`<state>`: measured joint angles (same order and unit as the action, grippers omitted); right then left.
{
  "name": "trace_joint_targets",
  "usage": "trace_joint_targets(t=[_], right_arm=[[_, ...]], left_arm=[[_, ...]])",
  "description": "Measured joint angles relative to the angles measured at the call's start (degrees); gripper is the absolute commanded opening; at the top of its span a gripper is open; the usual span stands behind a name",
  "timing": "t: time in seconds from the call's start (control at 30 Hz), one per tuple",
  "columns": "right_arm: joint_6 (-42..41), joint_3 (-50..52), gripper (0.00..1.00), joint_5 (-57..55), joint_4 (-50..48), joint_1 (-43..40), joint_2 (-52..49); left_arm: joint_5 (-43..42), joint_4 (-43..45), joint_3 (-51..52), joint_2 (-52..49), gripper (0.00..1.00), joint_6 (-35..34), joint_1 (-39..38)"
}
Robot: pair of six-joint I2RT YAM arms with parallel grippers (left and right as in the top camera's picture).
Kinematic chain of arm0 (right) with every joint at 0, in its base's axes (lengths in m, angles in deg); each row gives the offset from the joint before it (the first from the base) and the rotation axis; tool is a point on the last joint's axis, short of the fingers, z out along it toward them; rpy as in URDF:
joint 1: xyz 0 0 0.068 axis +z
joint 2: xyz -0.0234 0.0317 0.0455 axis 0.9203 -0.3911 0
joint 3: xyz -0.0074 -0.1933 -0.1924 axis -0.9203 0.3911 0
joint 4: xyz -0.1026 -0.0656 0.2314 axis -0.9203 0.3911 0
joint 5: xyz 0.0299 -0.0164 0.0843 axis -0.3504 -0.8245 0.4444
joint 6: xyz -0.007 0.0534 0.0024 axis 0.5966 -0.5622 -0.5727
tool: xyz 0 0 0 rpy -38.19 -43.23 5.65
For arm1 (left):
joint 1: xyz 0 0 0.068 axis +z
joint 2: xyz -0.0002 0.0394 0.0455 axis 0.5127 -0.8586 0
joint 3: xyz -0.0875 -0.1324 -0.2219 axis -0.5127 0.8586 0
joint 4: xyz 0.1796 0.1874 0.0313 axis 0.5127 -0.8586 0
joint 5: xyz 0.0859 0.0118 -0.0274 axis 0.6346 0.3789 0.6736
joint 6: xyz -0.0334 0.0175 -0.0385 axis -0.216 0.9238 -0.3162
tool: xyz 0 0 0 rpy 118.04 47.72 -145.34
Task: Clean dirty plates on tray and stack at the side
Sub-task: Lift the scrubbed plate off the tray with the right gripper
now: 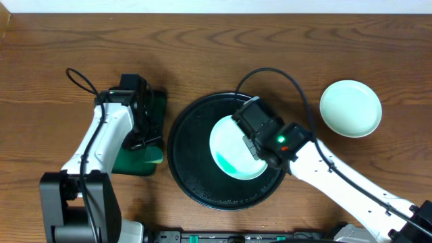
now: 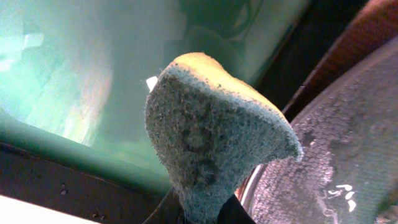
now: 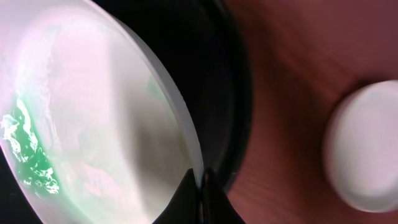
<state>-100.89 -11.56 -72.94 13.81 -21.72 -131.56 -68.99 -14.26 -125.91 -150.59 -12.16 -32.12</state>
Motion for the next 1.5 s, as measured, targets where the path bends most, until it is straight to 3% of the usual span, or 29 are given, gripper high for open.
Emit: trace_joint_targets(t=[0.43, 0.93, 1.5], right_arm=[[2.8, -7.8, 0.01, -24.4, 11.3, 7.2, 0.0], [10.5, -7.8, 0.01, -48.2, 12.8, 17.7, 0.1], [13.4, -7.8, 0.01, -55.3, 12.4, 20.4, 0.1]], left_arm=[[-0.3, 0.0, 0.0, -0.5, 0.07, 0.2, 0.0], [-0.3, -0.3, 0.0, -0.5, 0.07, 0.2, 0.0], [-0.4, -0.4, 0.0, -0.5, 0.07, 0.2, 0.0]])
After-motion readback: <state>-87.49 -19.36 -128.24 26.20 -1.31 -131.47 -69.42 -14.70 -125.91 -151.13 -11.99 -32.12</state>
